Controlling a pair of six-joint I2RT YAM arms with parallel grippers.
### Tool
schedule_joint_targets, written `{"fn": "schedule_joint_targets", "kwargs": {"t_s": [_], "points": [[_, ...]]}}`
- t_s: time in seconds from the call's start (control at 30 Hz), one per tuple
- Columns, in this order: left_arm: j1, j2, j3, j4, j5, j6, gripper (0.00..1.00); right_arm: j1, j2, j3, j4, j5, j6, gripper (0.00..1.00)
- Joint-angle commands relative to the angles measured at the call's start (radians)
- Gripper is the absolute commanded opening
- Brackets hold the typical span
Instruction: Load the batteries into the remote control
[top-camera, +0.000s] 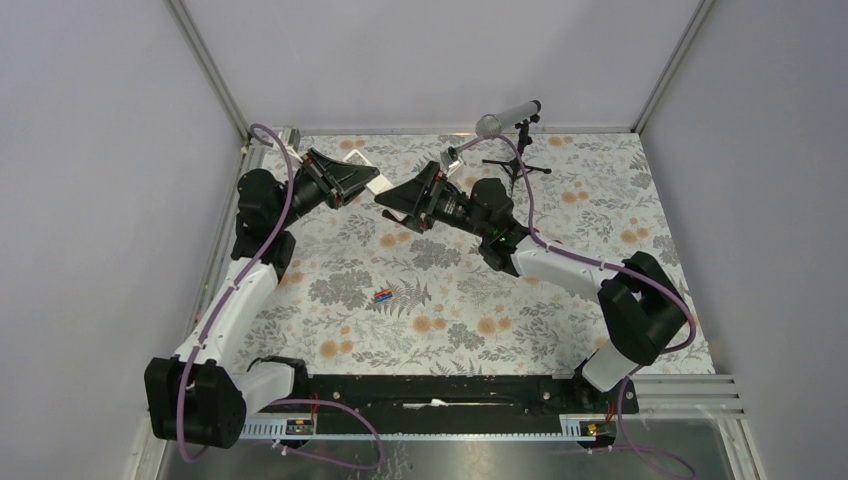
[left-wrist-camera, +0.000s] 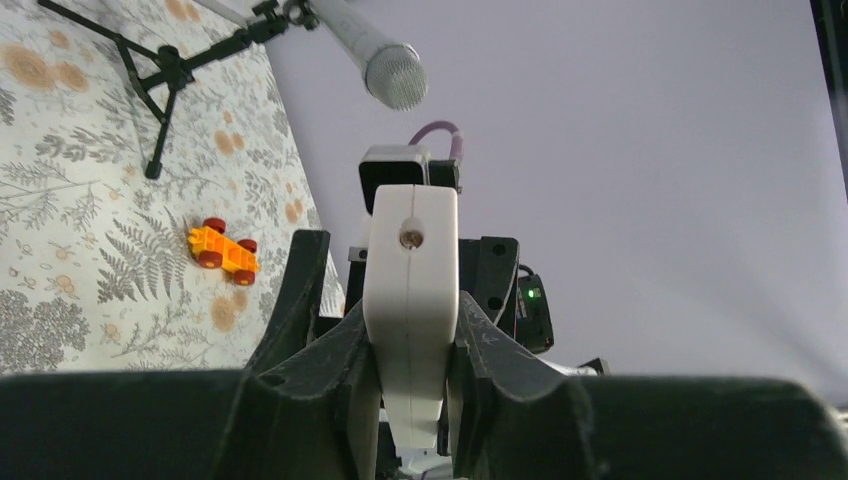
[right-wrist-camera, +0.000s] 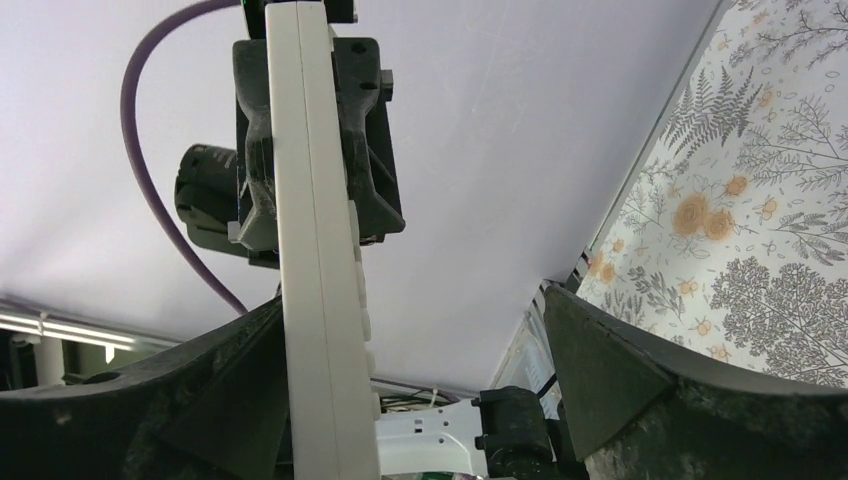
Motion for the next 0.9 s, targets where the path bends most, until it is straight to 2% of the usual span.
{"fn": "schedule_joint_targets", "kwargs": {"t_s": [0.0, 0.13, 0.23, 0.37, 0.47, 0.57, 0.63, 0.7, 0.87], "points": [[-0.004, -0.039, -0.018, 0.102, -0.051, -0.053, 0.00, 0.005, 0.007, 0.061, -0.006, 0.085, 0.039, 0.93], [-0.004, -0.057, -0.042, 0.106, -0.077, -0.084, 0.00, 0.006, -0.005, 0.033, 0.024, 0.126, 0.051, 0.93], [-0.004, -0.061, -0.049, 0.108, -0.088, -0.098, 0.00, 0.005, -0.010, 0.036, 0.041, 0.121, 0.035, 0.97], [-0.004, -0.067, -0.052, 0.099, -0.108, -0.114, 0.00, 0.005, -0.024, 0.054, -0.039, 0.141, -0.011, 0.98], [-0.003, -0.080, -0.057, 0.091, -0.136, -0.127, 0.00, 0.003, -0.033, 0.055, -0.101, 0.161, -0.040, 0.86], [-0.004, -0.086, -0.061, 0.104, -0.158, -0.151, 0.00, 0.005, -0.028, 0.039, -0.117, 0.166, -0.048, 0.65], [-0.003, -0.094, -0.071, 0.142, -0.176, -0.180, 0.00, 0.004, -0.019, 0.019, -0.100, 0.148, -0.030, 0.57], [-0.002, -0.104, -0.075, 0.154, -0.217, -0.198, 0.00, 0.005, -0.017, 0.002, -0.076, 0.134, -0.023, 0.53], [0.012, -0.126, -0.075, 0.178, -0.267, -0.226, 0.00, 0.004, -0.039, -0.051, -0.048, 0.128, -0.028, 0.52]]}}
